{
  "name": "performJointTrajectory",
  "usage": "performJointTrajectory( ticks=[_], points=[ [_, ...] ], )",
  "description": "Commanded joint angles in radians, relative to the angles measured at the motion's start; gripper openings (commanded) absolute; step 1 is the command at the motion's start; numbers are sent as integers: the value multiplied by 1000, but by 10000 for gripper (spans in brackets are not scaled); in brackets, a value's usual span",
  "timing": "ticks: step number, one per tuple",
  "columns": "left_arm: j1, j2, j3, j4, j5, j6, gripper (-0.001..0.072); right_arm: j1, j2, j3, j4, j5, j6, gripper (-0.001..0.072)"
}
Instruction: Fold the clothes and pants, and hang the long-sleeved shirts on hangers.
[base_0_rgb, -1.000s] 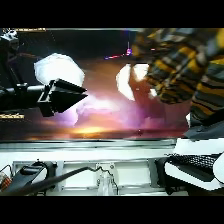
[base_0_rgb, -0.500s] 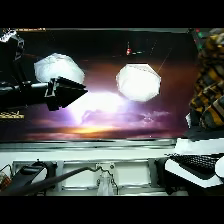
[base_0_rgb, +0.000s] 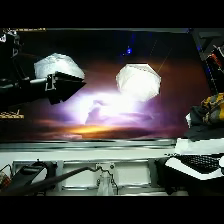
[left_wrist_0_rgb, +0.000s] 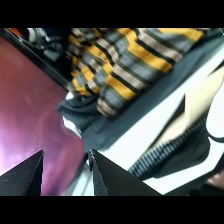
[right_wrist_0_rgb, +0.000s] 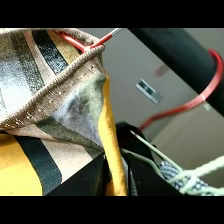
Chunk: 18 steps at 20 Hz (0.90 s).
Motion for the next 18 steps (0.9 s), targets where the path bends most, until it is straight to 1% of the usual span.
performJointTrajectory(
  ticks=[1,8,13,15,18],
  points=[
    [1,-1,0,-24,45,0,283,-58,-22,0,8,-52,80,61],
    [0,0,0,-48,43,0,283,-56,-49,0,50,27,76,62],
    [0,0,0,-47,40,0,283,-41,-8,0,46,60,76,62],
    [1,0,0,-47,41,0,282,-41,14,0,42,113,75,62],
    [1,0,0,-46,42,1,283,-41,26,0,47,243,75,62]
  ],
)
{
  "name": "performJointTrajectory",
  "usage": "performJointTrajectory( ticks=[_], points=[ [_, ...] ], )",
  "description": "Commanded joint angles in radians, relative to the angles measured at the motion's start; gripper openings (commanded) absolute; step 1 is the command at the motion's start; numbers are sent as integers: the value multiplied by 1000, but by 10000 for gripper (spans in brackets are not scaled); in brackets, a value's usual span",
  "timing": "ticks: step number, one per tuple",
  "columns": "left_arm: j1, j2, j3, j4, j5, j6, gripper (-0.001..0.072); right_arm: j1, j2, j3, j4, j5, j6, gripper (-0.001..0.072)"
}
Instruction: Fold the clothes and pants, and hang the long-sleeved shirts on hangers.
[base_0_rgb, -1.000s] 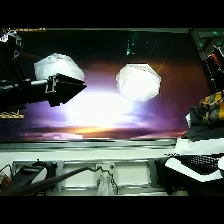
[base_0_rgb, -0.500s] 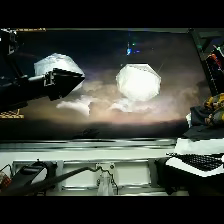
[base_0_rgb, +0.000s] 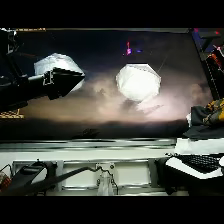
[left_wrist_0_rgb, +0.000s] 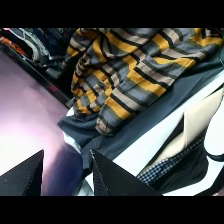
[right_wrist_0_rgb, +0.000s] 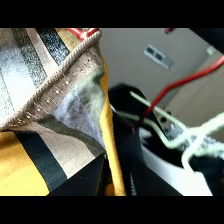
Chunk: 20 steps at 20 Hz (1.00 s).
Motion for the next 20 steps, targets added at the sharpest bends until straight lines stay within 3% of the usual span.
performJointTrajectory(
  ticks=[1,4,7,8,9,10,20],
  points=[
    [1,0,0,0,1,1,283,1,13,0,14,168,-1,62],
    [1,0,0,0,0,1,283,1,11,0,24,280,-2,63],
    [1,0,0,0,0,1,283,1,18,0,25,288,-1,83],
    [1,0,0,0,0,1,283,1,25,0,24,279,-1,250],
    [1,0,0,0,0,1,282,1,32,0,19,270,-1,467],
    [1,0,0,0,0,1,283,1,40,0,19,253,0,552],
    [1,0,0,0,1,1,283,113,141,0,71,-218,3,592]
  ],
)
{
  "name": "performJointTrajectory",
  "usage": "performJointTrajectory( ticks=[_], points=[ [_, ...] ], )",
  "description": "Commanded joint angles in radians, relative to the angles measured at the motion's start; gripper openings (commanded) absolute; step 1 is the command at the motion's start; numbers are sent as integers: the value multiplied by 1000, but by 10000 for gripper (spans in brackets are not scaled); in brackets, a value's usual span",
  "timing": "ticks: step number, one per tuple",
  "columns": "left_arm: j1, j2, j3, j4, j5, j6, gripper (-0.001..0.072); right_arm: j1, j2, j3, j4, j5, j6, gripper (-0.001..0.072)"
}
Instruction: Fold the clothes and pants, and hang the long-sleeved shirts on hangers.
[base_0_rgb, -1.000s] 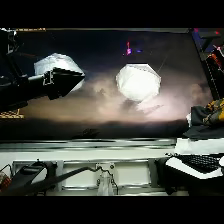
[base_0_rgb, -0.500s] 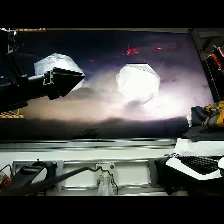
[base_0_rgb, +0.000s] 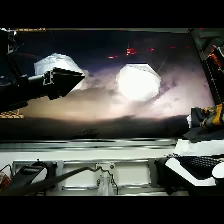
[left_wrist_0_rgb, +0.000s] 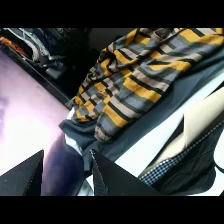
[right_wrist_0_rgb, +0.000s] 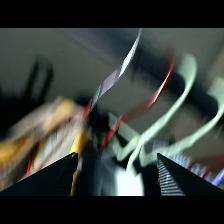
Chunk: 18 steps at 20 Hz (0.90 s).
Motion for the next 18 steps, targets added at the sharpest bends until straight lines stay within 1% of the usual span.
performJointTrajectory(
  ticks=[1,3,5,8,9,11,12,13,14,15,16,17,18],
  points=[
    [1,0,0,0,1,0,283,59,18,0,83,-176,3,593],
    [1,0,0,10,1,1,283,100,13,0,255,-220,3,593],
    [1,0,0,58,9,1,283,150,2,0,497,-255,3,592],
    [1,0,0,149,48,1,283,263,-11,-21,803,-250,3,592],
    [1,0,0,192,78,1,283,307,-11,-46,915,-233,3,592],
    [1,0,0,313,160,1,283,396,-14,-91,1100,-106,3,580],
    [1,0,0,383,201,0,283,450,-18,-114,1162,5,3,578],
    [1,1,0,450,243,0,283,509,-20,-141,1195,111,2,560],
    [1,1,1,488,275,0,283,587,-20,-185,1202,206,-2,560],
    [1,4,1,502,299,0,283,668,-18,-237,1202,277,-30,560],
    [0,11,1,501,311,-1,283,758,-11,-305,1202,328,-78,560],
    [-1,23,1,505,318,-14,283,844,-1,-377,1201,342,-117,559],
    [-1,38,1,526,318,-35,283,930,15,-460,1201,322,-149,559]
  ],
)
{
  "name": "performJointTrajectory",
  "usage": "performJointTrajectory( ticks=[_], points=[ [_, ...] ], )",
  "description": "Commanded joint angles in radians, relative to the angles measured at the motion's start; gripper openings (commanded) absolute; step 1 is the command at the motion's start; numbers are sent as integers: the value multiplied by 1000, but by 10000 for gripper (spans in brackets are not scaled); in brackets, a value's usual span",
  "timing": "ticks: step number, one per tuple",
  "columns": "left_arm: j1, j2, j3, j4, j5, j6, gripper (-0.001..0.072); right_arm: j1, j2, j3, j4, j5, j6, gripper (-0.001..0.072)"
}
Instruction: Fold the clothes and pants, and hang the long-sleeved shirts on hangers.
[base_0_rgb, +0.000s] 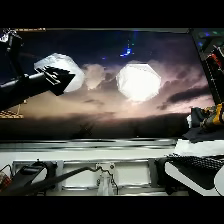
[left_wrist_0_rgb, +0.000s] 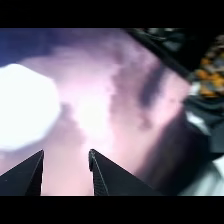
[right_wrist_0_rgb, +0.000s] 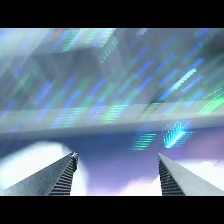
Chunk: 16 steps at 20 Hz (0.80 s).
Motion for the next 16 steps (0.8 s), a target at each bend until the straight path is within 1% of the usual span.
performJointTrajectory(
  ticks=[1,2,3,4,5,9,16],
  points=[
    [-1,43,1,142,59,-69,283,289,39,-246,68,72,-116,559],
    [-1,68,1,223,58,-111,283,352,57,-323,65,3,-146,559],
    [-1,89,1,296,56,-141,284,408,71,-395,47,-79,-179,525],
    [1,112,1,344,54,-161,284,447,76,-442,6,-128,-186,499],
    [1,130,1,350,57,-167,284,473,72,-472,-22,-151,-186,506],
    [1,157,1,350,59,-167,283,524,53,-489,-26,-150,-185,508],
    [1,157,0,350,59,-167,283,523,53,-489,-26,-150,-185,508]
  ],
)
